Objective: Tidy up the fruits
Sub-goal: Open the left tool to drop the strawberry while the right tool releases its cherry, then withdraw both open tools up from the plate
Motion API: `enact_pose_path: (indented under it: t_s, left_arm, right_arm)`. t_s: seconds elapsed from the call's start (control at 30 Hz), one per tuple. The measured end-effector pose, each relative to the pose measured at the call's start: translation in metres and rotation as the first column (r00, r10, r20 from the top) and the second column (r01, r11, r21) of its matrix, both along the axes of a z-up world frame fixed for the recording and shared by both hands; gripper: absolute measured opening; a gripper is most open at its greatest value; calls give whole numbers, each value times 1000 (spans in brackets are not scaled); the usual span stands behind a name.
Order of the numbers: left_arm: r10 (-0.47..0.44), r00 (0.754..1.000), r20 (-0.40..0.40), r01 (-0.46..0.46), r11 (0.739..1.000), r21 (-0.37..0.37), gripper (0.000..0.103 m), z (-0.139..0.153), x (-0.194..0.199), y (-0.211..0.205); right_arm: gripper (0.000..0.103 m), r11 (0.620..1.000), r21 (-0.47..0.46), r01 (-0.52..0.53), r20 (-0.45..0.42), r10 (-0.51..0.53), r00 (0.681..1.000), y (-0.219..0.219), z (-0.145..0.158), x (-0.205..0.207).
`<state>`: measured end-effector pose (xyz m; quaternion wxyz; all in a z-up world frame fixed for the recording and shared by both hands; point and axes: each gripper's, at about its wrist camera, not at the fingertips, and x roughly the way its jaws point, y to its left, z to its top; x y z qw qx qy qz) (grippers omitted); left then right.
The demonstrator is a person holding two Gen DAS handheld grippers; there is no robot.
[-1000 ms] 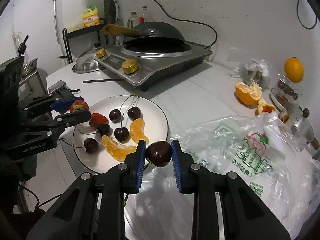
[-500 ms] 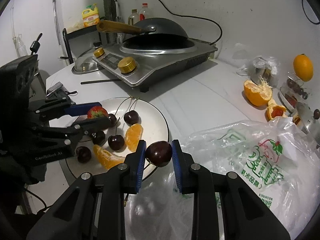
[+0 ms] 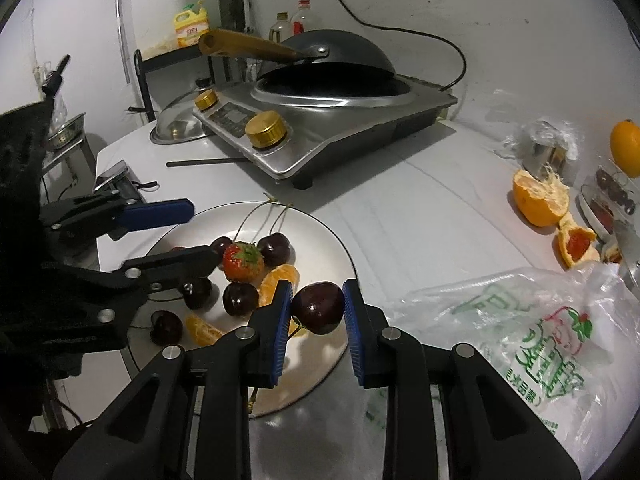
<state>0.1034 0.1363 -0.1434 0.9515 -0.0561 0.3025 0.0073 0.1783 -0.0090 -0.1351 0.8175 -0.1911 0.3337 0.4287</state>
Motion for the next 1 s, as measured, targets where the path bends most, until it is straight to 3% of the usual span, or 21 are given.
enact_pose_path:
  t_s: [0.43, 1.0]
  left_arm:
    - [38, 999, 13, -37, 998, -49, 53, -5, -27, 19]
    - [53, 998, 20, -51, 997, -65, 53, -5, -36, 23]
  right_arm:
    - [28, 997, -61, 44, -16, -45, 999, 32, -14, 12]
    - [30, 994, -83, 73, -16, -74, 997, 38, -17, 10]
